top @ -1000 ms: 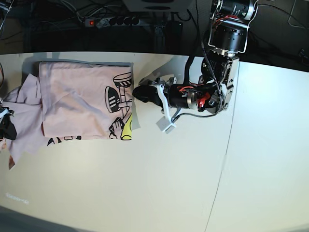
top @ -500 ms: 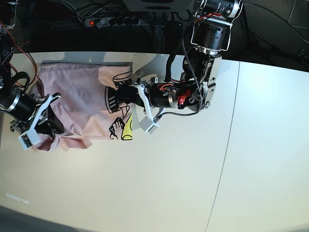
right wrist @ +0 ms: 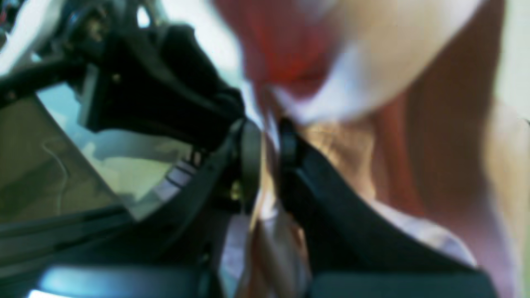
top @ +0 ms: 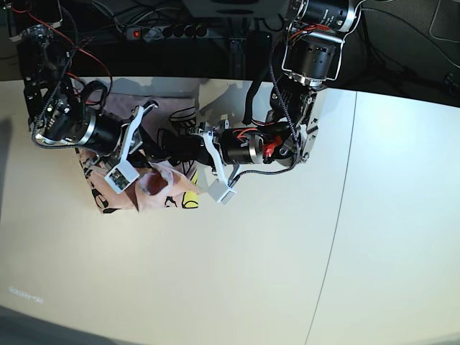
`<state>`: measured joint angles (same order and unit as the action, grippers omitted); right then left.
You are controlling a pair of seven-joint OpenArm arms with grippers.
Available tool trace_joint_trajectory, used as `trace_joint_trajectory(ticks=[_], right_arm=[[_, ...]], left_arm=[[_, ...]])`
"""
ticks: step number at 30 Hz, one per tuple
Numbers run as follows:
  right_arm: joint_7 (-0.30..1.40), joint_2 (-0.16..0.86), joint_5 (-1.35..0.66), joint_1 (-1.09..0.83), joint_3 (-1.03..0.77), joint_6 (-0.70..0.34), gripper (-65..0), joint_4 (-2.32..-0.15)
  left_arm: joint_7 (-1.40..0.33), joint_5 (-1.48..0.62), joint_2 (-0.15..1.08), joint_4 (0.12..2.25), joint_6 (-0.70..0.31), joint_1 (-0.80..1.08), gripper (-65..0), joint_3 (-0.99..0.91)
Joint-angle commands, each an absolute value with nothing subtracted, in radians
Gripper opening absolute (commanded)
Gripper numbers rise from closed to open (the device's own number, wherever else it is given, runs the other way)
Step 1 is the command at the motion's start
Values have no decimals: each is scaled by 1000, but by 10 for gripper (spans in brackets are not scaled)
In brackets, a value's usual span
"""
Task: Fold the T-shirt properly
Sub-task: 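Grasp the shirt bundle with both grippers and lift it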
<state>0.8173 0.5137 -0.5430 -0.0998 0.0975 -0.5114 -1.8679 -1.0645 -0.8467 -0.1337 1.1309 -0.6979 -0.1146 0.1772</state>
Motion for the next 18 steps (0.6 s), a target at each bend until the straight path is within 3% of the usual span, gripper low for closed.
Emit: trace_joint_trajectory(ticks=[1,11,14,18], right_arm=[[796,513,-547,-86,94,-562,-650,-1881],[797,496,-550,-86,94,-562,-642,-1866],[796,496,-550,-86,94,-562,-531,-1866],[807,496,-570,-86,94,-562,-449,-1866]], left_arm=[[-1100,-826,-138,1122,-698,-114,-537,178],[-1254,-947,-134,1137,-698,-121,-537,177],[-1332,-1005,-129,1182,-698,-121,-537,175],[-1352,-1032,-99,1282,-698,-119,-537,175]])
